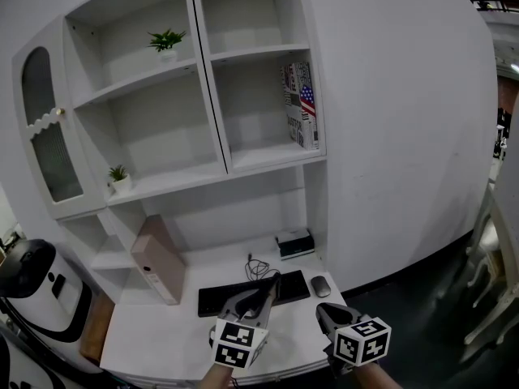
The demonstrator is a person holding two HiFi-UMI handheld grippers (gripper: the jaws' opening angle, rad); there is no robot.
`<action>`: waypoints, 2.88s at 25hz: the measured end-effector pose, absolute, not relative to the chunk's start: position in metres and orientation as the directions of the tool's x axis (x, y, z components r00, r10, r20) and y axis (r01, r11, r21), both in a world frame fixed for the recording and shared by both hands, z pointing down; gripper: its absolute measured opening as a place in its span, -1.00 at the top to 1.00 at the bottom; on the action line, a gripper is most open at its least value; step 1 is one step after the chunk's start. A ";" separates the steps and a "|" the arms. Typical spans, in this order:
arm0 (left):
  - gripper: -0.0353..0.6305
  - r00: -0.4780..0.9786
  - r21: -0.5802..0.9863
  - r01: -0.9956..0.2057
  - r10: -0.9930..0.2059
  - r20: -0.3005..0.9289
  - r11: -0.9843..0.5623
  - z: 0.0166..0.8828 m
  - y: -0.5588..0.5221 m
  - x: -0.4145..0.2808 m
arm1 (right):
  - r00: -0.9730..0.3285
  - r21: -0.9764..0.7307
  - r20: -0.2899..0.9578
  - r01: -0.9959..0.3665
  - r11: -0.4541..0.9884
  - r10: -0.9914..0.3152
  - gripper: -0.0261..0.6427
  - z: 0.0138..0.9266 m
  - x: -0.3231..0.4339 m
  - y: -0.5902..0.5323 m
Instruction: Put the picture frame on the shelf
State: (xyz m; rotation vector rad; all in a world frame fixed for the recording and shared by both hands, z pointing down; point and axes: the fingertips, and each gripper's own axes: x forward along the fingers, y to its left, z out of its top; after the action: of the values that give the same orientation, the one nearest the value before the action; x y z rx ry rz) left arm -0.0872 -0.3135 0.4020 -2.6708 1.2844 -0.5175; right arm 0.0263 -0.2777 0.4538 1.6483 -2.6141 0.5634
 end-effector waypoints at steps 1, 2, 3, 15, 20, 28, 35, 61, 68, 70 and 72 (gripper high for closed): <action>0.70 0.580 -0.278 -0.727 -0.778 0.241 -0.628 0.396 -0.317 -0.086 | -0.452 -0.296 0.186 -0.873 0.389 -0.873 0.92 0.451 0.026 -0.280; 0.69 0.581 -0.291 -0.723 -0.779 0.234 -0.627 0.391 -0.320 -0.084 | -0.454 -0.291 0.182 -0.872 0.393 -0.872 0.92 0.448 0.026 -0.283; 0.70 0.583 -0.304 -0.719 -0.780 0.227 -0.626 0.385 -0.323 -0.083 | -0.456 -0.285 0.177 -0.872 0.398 -0.872 0.92 0.444 0.026 -0.285; 0.70 0.593 -0.463 -0.662 -0.790 0.157 -0.589 0.325 -0.351 -0.068 | -0.486 -0.256 0.131 -0.858 0.444 -0.864 0.92 0.412 0.026 -0.313; 0.69 0.600 -0.522 -0.636 -0.790 0.130 -0.569 0.299 -0.358 -0.063 | -0.507 -0.241 0.114 -0.849 0.471 -0.854 0.92 0.396 0.021 -0.322; 0.70 0.612 -0.638 -0.575 -0.787 0.080 -0.513 0.256 -0.363 -0.050 | -0.561 -0.202 0.094 -0.820 0.536 -0.823 0.92 0.369 0.006 -0.336; 0.70 0.637 -0.737 -0.507 -0.771 0.029 -0.447 0.216 -0.361 -0.037 | -0.580 -0.153 0.058 -0.810 0.566 -0.813 0.92 0.335 0.003 -0.346; 0.69 0.688 -0.941 -0.278 -0.723 -0.054 -0.194 0.127 -0.375 0.009 | -0.622 -0.035 -0.010 -0.782 0.622 -0.783 0.92 0.250 0.002 -0.379; 0.69 0.711 -0.968 -0.224 -0.698 -0.084 -0.111 0.117 -0.391 0.017 | -0.621 -0.019 -0.019 -0.784 0.621 -0.784 0.92 0.240 0.003 -0.392; 0.69 0.715 -0.971 -0.214 -0.694 -0.080 -0.108 0.119 -0.398 0.018 | -0.620 -0.017 -0.023 -0.784 0.620 -0.785 0.92 0.239 0.004 -0.396; 0.69 0.720 -0.972 -0.205 -0.691 -0.073 -0.111 0.122 -0.406 0.020 | -0.618 -0.016 -0.026 -0.786 0.618 -0.786 0.92 0.238 0.004 -0.400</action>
State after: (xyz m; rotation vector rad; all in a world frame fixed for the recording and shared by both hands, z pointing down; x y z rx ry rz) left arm 0.0203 -0.4062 0.1217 -1.6676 0.7282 -0.4799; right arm 0.0039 -0.4000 0.2385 1.3864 -2.8527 0.0051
